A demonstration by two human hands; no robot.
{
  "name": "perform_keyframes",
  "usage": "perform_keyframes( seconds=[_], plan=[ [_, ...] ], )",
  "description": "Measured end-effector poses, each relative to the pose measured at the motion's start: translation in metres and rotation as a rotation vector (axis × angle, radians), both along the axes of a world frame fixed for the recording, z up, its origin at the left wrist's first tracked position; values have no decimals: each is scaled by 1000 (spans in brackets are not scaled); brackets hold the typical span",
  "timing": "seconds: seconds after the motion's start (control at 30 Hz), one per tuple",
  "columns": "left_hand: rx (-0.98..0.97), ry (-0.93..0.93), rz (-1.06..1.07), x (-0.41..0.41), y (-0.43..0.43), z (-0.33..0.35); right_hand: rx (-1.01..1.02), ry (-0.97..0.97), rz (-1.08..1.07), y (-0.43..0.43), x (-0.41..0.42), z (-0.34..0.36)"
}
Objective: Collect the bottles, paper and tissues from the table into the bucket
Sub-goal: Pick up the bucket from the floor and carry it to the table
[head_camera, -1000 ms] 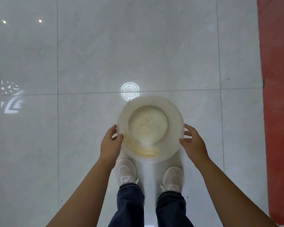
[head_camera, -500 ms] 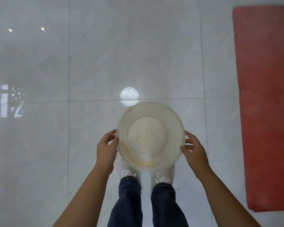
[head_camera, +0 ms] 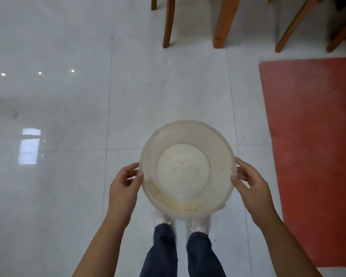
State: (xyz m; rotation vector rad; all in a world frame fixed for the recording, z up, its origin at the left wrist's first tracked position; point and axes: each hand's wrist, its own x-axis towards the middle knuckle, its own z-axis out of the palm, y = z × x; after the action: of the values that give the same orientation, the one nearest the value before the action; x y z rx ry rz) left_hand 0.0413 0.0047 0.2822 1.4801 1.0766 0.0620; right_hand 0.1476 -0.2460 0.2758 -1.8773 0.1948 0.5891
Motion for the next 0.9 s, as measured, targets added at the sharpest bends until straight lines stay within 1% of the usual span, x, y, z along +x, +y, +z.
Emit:
perform_keyframes(
  seconds=[0.3,0.5,0.7,0.9],
  plan=[
    [141,-74,-36,-1,13,103,183,-77,-92,20,8,99],
    [249,-120,-87,-9,12,164,204,-152,-79,13,3,158],
    [226,-164,-103,-15,9,212,229,-224,-57,3,-4,210],
    [183,-235,-55,-17,12,248,257,-310,-26,6,-7,256]
  ],
)
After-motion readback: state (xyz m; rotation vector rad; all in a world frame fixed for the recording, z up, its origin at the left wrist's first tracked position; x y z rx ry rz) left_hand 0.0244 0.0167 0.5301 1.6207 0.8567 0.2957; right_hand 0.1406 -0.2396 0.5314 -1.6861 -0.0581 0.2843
